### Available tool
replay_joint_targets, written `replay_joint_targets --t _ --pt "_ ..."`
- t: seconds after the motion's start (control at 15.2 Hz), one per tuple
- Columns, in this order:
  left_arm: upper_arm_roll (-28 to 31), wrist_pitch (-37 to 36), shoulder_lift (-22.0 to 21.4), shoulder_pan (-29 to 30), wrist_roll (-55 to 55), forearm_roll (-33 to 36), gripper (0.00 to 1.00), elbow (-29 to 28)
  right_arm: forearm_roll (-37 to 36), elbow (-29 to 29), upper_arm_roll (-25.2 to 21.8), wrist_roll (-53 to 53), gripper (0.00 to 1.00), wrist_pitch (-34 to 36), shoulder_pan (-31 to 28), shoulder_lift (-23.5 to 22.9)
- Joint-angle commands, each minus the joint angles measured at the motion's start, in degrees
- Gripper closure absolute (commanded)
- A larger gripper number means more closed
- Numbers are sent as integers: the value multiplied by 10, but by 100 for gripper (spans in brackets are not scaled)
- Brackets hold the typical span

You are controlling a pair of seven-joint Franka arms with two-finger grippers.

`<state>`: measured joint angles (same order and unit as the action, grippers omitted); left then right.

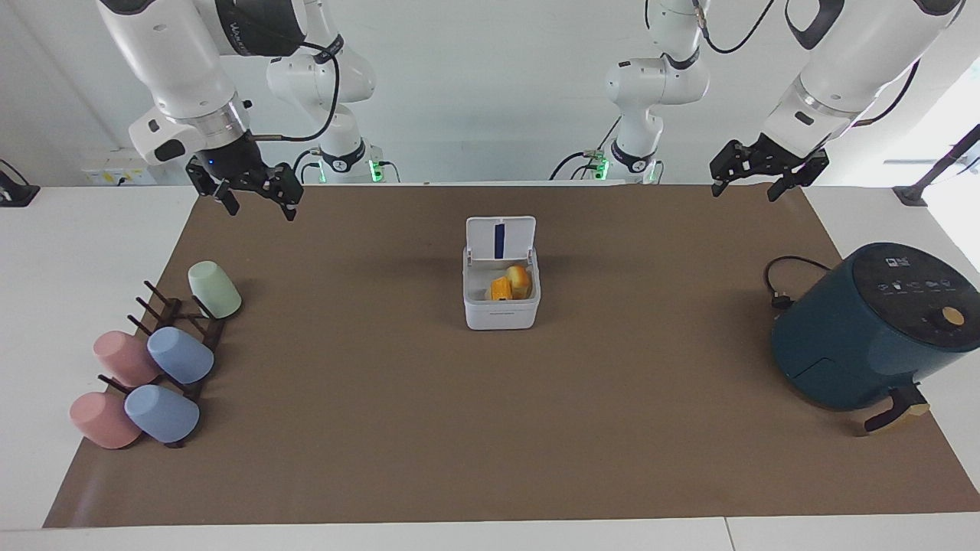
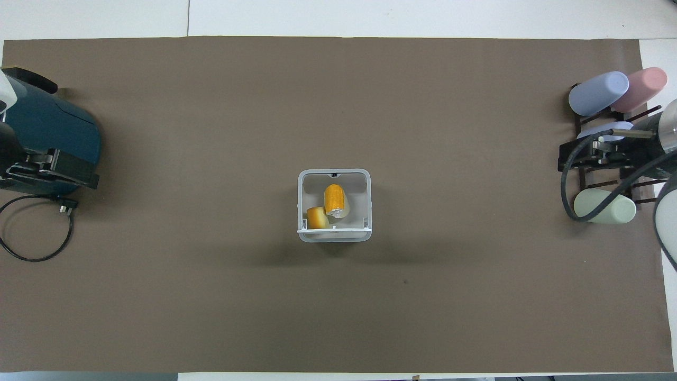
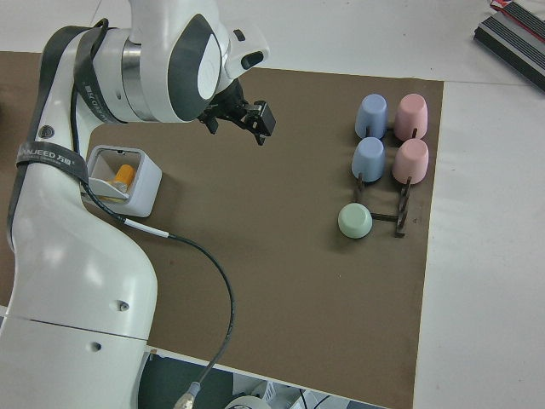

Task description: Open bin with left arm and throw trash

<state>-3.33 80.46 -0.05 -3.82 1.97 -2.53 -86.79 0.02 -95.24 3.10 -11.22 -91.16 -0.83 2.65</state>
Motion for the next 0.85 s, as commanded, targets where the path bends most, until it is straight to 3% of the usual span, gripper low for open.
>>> replay_joint_targets --t 0.0,0.79 --pt "3 18 -18 -10 -15 4 0 -22 -9 19 6 14 0 21 -12 -5" --pt "1 15 -16 -7 -14 4 0 -18 -10 8 7 8 0 15 -7 -2"
